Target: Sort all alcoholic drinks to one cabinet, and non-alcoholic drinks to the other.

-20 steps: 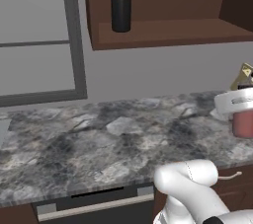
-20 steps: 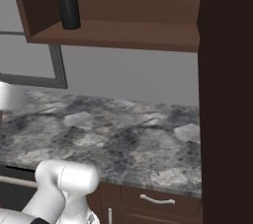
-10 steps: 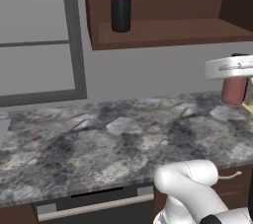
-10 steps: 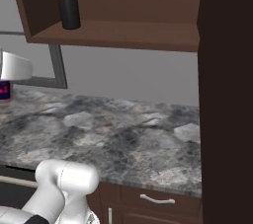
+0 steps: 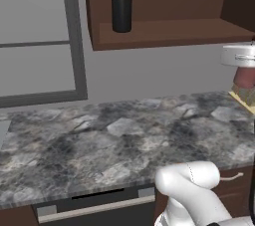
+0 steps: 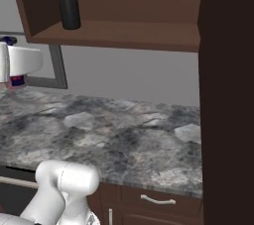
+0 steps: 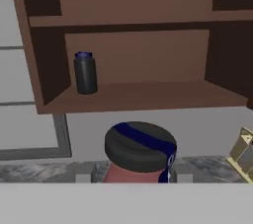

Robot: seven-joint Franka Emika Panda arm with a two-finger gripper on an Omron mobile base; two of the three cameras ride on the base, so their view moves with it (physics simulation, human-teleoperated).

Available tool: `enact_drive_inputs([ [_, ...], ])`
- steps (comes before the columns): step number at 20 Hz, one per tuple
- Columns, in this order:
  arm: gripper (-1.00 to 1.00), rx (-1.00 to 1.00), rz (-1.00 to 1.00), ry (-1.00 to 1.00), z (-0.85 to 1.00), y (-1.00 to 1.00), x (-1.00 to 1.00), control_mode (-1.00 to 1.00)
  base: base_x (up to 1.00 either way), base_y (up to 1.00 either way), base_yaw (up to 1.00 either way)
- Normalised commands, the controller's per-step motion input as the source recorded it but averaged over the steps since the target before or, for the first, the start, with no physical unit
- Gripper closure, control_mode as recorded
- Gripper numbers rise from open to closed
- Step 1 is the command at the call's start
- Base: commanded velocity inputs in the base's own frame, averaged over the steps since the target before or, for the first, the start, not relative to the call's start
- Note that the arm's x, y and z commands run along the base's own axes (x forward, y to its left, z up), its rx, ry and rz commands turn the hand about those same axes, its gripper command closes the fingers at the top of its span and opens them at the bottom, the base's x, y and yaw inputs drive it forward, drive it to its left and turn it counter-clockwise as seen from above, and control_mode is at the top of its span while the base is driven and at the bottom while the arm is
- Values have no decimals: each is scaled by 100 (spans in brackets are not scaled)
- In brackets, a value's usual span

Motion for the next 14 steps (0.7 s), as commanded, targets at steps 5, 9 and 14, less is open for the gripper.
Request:
enact_drive_inputs([
  [5,100,0,-6,-13,30,-2,30,-100,0,0,0],
  [9,100,0,-4,-9,11,0,39,-100,0,0,0],
  [14,100,0,0,-5,0,-8,45,-100,0,0,0],
])
